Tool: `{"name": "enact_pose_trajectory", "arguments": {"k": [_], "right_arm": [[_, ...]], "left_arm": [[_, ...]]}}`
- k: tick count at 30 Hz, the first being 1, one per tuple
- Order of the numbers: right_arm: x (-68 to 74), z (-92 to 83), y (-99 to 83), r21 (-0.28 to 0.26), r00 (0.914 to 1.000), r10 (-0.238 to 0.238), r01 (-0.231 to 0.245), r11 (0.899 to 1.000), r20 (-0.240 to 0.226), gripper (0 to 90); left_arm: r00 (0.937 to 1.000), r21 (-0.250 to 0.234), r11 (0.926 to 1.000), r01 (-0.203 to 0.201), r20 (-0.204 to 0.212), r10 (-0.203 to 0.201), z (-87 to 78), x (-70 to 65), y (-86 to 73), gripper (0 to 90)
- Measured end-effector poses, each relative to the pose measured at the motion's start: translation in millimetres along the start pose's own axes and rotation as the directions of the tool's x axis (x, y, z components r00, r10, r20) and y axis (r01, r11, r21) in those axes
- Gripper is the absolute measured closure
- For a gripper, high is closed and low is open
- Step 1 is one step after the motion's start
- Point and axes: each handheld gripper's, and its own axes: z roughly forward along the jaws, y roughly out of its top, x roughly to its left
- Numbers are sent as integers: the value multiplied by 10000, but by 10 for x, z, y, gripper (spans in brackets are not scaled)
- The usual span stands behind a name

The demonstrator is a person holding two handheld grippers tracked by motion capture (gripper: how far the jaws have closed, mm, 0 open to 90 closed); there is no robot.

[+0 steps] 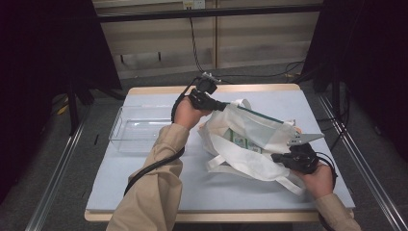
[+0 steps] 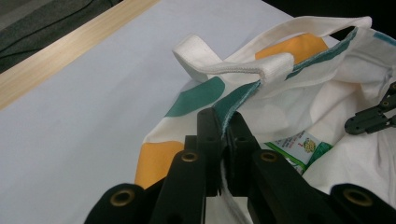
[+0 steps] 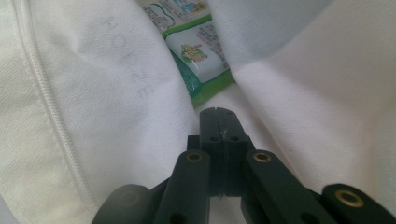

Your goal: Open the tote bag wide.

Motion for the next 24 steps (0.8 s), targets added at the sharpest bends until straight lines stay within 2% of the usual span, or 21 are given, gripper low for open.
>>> {"name": "enact_pose_trajectory", "arguments": {"k": [11, 12, 14, 15, 16, 19, 21, 24], "right_arm": [[52, 45, -53, 427, 9961, -357, 392, 9983, -813, 900], [55, 52, -56, 438, 9948, -459, 500, 9978, -907, 900], [64, 53, -63, 518, 9942, -503, 554, 9971, -946, 900], [67, 55, -68, 519, 9932, -538, 594, 9969, -1030, 900], [73, 57, -73, 548, 9931, -488, 549, 9970, -1069, 900], [81, 60, -86, 562, 9918, -569, 636, 9964, -1146, 900], [87, 64, -95, 534, 9899, -632, 705, 9961, -1270, 900], [103, 60, -102, 614, 9894, -648, 733, 9954, -1297, 900]], "left_arm": [[9997, -54, 9998, 168, -194, -169, 36, 27, 13, 872], [9998, 31, 10000, 9, -197, -9, 37, 41, 17, 873], [9996, -1, 10000, 64, -272, -64, 51, 45, 22, 873], [9992, -194, 9994, 299, -262, -304, 68, 37, 21, 873], [9995, -81, 9998, 161, -274, -163, 65, 51, 26, 873], [9989, -148, 9995, 261, -379, -267, 84, 63, 30, 873], [9987, -130, 9998, 165, -474, -171, 95, 78, 35, 873], [9975, -188, 9993, 322, -626, -333, 118, 98, 38, 874]]}}
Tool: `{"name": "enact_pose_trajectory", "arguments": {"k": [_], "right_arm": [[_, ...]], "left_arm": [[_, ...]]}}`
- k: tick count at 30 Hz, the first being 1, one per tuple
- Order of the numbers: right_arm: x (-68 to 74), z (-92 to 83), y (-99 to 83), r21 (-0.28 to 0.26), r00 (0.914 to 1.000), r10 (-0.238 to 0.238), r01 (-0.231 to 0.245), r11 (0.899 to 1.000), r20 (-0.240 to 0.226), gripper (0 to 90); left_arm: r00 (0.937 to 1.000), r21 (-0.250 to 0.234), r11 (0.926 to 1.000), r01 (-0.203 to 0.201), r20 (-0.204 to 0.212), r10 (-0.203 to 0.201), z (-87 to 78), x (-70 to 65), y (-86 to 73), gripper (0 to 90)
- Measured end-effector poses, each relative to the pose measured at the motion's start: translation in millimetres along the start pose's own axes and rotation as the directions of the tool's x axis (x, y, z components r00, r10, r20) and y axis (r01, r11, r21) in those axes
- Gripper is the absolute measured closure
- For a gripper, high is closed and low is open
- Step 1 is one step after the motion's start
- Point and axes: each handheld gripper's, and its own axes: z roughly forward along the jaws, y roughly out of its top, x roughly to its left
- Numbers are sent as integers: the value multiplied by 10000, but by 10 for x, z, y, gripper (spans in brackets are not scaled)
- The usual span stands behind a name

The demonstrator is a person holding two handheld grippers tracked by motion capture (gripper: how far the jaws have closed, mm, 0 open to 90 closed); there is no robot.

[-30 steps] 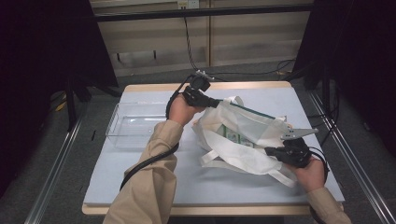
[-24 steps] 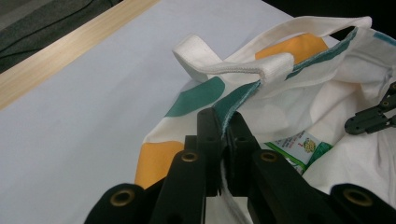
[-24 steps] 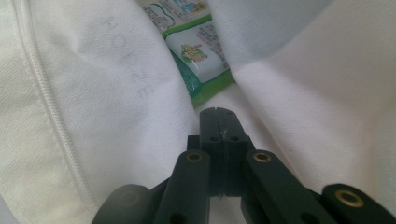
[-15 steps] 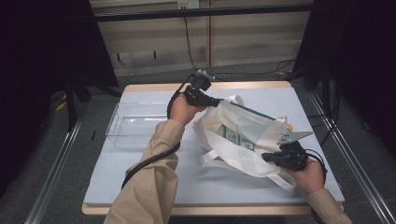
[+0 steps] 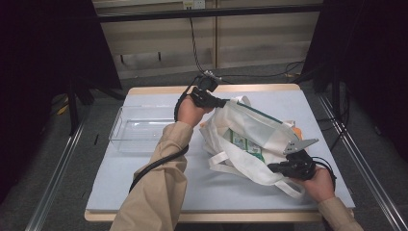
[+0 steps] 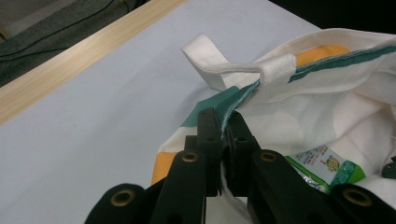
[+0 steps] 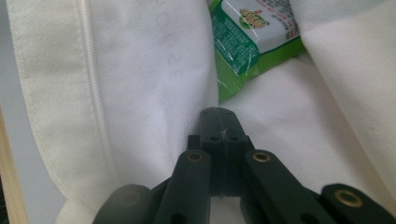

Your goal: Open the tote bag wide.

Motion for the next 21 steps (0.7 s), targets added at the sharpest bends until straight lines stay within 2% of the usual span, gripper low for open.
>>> {"name": "enact_pose_trajectory", "arguments": {"k": [6, 10, 12, 14, 16, 18, 19, 21], "right_arm": [[20, -12, -10, 22, 10000, -47, 48, 10000, -85, 900], [40, -16, -18, 84, 9997, -57, 59, 9999, -217, 900], [51, -20, -21, 110, 9997, -24, 26, 9999, -224, 900], [47, -23, -26, 53, 9997, -37, 38, 10000, -231, 900], [44, -32, -32, 34, 9996, 112, -111, 9999, -264, 900], [31, -37, -32, -3, 9997, 126, -126, 9999, -222, 900], [20, -42, -30, -86, 9995, 215, -217, 9997, -217, 900], [9, -64, -18, -99, 9991, 399, -400, 9992, -105, 866]], "left_arm": [[9998, 41, 9998, 213, -30, -213, 60, 78, -15, 874], [9993, 33, 9995, 323, -211, -322, 107, 99, -31, 875], [9984, 23, 9987, 501, -260, -500, 134, 105, -46, 875], [9990, 130, 9991, 410, -190, -408, 138, 126, -64, 875], [9978, 93, 9978, 659, -53, -659, 149, 118, -84, 874], [9991, 294, 9988, 379, 188, -385, 128, 136, -101, 869], [9984, 181, 9986, 501, 244, -506, 120, 120, -111, 861], [9981, 55, 9989, 467, 407, -469, 87, 107, -127, 833]]}}
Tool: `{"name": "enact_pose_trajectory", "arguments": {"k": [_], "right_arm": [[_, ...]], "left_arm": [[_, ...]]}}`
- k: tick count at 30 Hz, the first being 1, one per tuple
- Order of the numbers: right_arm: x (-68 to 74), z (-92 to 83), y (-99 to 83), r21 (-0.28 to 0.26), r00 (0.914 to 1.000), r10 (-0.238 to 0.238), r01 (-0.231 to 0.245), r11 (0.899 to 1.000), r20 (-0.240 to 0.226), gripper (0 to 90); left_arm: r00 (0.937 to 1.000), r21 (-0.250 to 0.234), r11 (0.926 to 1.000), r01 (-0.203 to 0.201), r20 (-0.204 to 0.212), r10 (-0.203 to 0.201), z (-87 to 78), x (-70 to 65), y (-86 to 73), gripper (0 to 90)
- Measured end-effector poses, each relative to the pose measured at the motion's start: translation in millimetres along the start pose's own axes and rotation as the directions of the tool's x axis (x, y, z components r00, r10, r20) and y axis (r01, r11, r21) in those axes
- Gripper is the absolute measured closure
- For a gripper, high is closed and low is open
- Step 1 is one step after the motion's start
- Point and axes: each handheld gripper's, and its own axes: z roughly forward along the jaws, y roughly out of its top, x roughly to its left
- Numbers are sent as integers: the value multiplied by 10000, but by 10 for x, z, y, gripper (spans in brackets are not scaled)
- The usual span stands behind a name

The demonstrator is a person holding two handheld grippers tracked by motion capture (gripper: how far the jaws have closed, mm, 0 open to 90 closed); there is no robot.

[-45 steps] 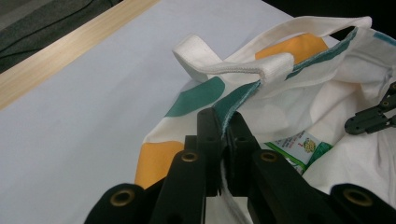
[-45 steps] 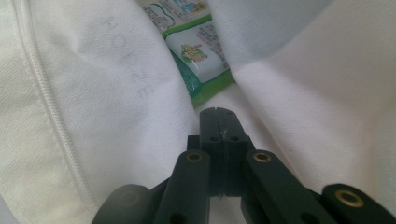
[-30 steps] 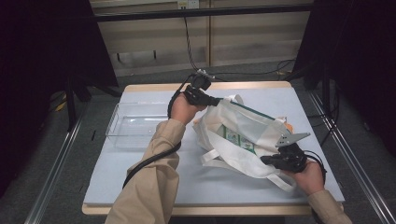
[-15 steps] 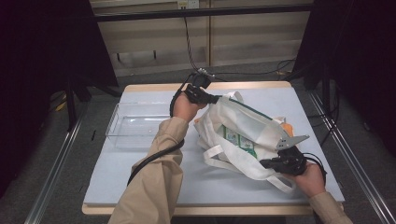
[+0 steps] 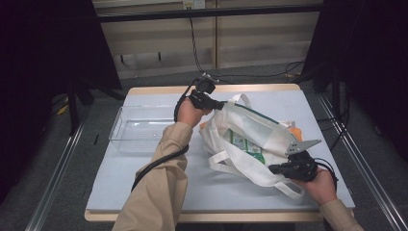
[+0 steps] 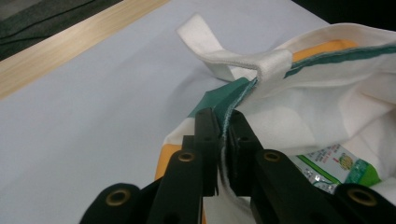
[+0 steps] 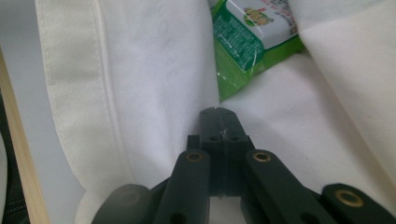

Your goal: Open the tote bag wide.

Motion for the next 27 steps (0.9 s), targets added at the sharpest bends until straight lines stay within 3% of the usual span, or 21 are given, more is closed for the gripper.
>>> {"name": "enact_pose_trajectory", "arguments": {"k": [7, 17, 19, 27], "right_arm": [[-32, -73, 53, -489, 9991, 146, -126, 9987, 409, 843], [-70, -163, 139, -727, 9987, 258, -225, 9971, 442, 815], [-75, -189, 161, -776, 9984, 337, -301, 9965, 459, 809], [-81, -223, 244, -875, 9984, 339, -299, 9957, 448, 738]], "left_arm": [[9984, 29, 9994, -337, 451, 335, -88, -49, -64, 710], [9947, 56, 9983, -579, 853, 573, -151, -121, -104, 594], [9944, 281, 9970, -722, 798, 698, -178, -134, -95, 562], [9924, 189, 9953, -953, 803, 935, -308, -171, -70, 516]]}}
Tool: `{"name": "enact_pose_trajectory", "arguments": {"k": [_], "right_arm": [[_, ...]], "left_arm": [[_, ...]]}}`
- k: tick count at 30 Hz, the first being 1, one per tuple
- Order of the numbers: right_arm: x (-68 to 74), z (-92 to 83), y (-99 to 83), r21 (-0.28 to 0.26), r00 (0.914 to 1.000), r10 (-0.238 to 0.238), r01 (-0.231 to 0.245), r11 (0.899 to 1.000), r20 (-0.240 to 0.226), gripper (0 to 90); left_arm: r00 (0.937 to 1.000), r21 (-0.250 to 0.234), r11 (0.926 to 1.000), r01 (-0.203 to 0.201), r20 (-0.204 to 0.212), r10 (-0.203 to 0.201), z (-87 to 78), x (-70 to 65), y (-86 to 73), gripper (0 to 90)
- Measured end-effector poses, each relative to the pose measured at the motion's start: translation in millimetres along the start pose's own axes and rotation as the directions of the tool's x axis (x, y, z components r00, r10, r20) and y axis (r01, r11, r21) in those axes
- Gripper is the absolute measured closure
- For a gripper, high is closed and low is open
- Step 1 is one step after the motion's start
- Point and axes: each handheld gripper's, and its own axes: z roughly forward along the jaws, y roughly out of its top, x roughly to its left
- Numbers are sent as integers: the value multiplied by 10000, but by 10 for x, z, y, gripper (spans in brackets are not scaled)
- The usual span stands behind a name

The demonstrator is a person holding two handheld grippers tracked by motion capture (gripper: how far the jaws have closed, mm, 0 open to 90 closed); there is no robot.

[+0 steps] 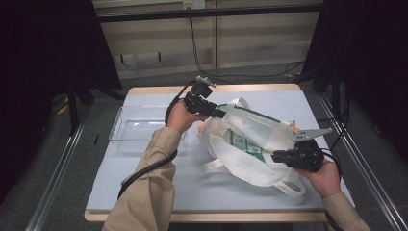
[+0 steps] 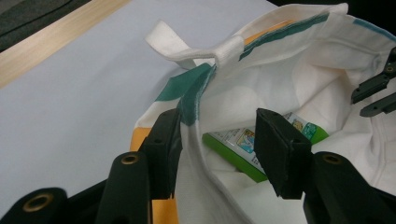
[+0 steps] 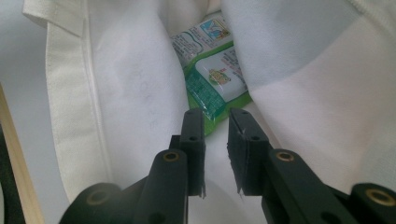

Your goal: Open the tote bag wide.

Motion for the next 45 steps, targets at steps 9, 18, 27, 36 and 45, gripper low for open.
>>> {"name": "enact_pose_trajectory", "arguments": {"k": [9, 18, 27, 36, 45], "right_arm": [[-5, -22, 99, -136, 10000, 7, -7, 9999, 9, 723], [10, 18, 165, -15, 10000, -58, 58, 10000, 12, 724], [7, 64, 237, 25, 9999, -72, 72, 10000, 82, 723], [-29, 47, 276, 11, 9999, 45, -45, 10000, 144, 719], [-69, 44, 323, 145, 9996, -113, 110, 9998, 260, 720]], "left_arm": [[9997, -156, 9996, -234, 76, 235, -112, -87, -26, 526], [9992, -88, 9993, -360, 150, 361, -228, -144, -85, 564], [9985, -112, 9986, -513, 194, 515, -317, -240, -124, 597], [9960, -138, 9975, -689, 553, 695, -323, -330, -129, 734], [9939, -23, 9976, -697, 850, 696, -99, -450, -162, 861]]}}
